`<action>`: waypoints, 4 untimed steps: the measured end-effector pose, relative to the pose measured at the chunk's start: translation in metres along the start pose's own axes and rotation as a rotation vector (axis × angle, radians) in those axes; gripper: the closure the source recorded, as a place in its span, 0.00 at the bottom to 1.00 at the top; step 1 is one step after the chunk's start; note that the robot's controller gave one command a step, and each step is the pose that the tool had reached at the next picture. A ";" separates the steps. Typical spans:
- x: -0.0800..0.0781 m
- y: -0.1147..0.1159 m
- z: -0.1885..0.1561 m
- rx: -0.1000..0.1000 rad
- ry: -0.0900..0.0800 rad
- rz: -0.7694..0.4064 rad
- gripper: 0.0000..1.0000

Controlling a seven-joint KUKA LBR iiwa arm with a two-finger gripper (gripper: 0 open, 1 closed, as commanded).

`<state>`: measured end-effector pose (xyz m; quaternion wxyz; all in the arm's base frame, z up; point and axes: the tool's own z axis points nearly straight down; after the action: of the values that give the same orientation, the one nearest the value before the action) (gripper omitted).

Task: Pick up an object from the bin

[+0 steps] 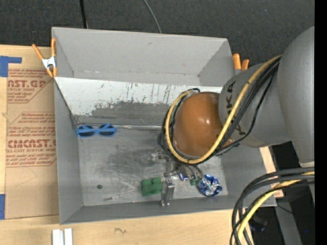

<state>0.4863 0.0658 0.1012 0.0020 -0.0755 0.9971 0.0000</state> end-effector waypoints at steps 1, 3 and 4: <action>0.000 0.017 -0.006 -0.001 0.002 -0.069 0.00; -0.005 0.007 0.026 -0.002 -0.005 -0.078 0.00; -0.004 0.007 0.027 -0.002 0.000 -0.078 1.00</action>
Offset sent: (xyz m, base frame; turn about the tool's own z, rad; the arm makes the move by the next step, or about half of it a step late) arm -0.0033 0.0160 0.0060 -0.0677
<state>0.4894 0.0731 0.0739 0.0019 -0.1144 0.9934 0.0010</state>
